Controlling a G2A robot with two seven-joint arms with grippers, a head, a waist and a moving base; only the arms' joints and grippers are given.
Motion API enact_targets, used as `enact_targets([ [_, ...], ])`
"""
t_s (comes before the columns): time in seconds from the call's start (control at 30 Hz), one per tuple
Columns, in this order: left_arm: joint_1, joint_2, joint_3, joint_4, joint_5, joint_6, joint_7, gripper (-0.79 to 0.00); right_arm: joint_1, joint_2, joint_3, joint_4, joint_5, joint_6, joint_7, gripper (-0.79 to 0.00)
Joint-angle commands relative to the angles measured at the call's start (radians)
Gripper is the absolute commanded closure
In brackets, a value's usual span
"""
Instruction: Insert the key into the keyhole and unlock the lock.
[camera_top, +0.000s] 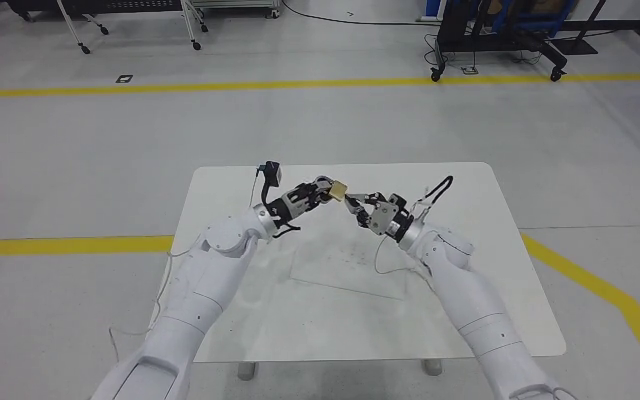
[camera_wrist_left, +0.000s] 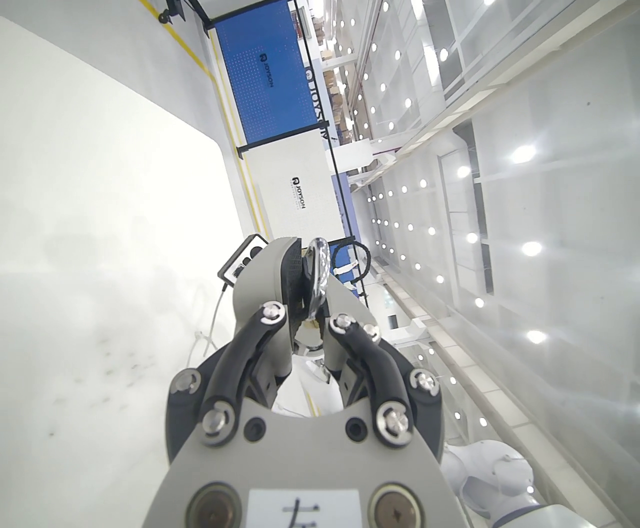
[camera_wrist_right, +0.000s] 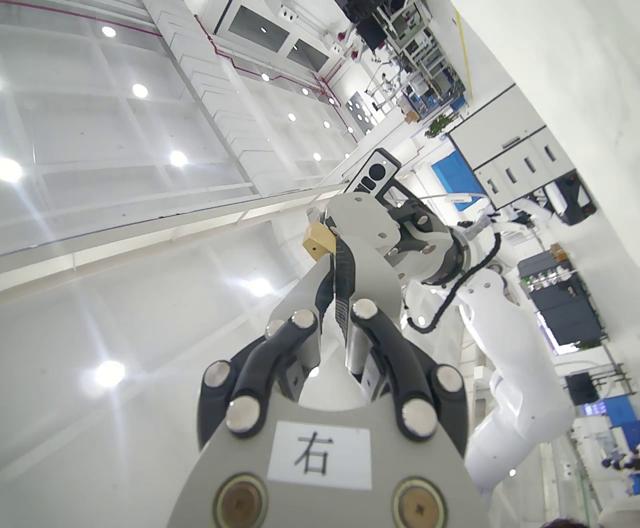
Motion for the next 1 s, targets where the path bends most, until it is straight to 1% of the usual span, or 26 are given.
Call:
enact_targets([
  [0.0,-0.005,0.000,-0.003,0.007,-0.013,0.007,-0.010,0.000,-0.013,0.002,-0.002,-0.023,-0.030,-0.030,-0.013,-0.305],
  [0.17,-0.011,-0.001,-0.001,0.016,-0.016,0.014,-0.015,0.000,-0.038,0.005,-0.005,-0.064,-0.090,-0.090,-0.042,-0.317],
  [0.33,-0.017,-0.001,0.004,0.025,-0.002,0.026,-0.019,0.000,-0.056,0.009,-0.013,-0.096,-0.177,-0.160,-0.072,-0.311],
  [0.53,-0.023,0.000,0.023,0.030,0.045,0.042,-0.032,0.000,-0.087,0.014,-0.028,-0.151,-0.359,-0.283,-0.158,-0.314],
  [0.73,-0.029,0.000,0.030,0.035,0.066,0.052,-0.031,0.000,-0.106,0.016,-0.038,-0.176,-0.420,-0.313,-0.178,-0.286],
  [0.8,-0.030,0.001,0.032,0.036,0.076,0.052,-0.029,0.000,-0.106,0.016,-0.039,-0.178,-0.436,-0.317,-0.180,-0.234],
  [0.87,-0.030,0.001,0.034,0.036,0.081,0.051,-0.028,0.000,-0.106,0.017,-0.041,-0.179,-0.456,-0.318,-0.187,-0.058],
  [0.9,-0.030,0.001,0.035,0.035,0.086,0.051,-0.027,0.000,-0.106,0.017,-0.042,-0.180,-0.466,-0.319,-0.190,0.000],
  [0.97,-0.030,0.001,0.035,0.035,0.090,0.050,-0.024,0.000,-0.105,0.018,-0.044,-0.182,-0.485,-0.320,-0.194,0.000],
])
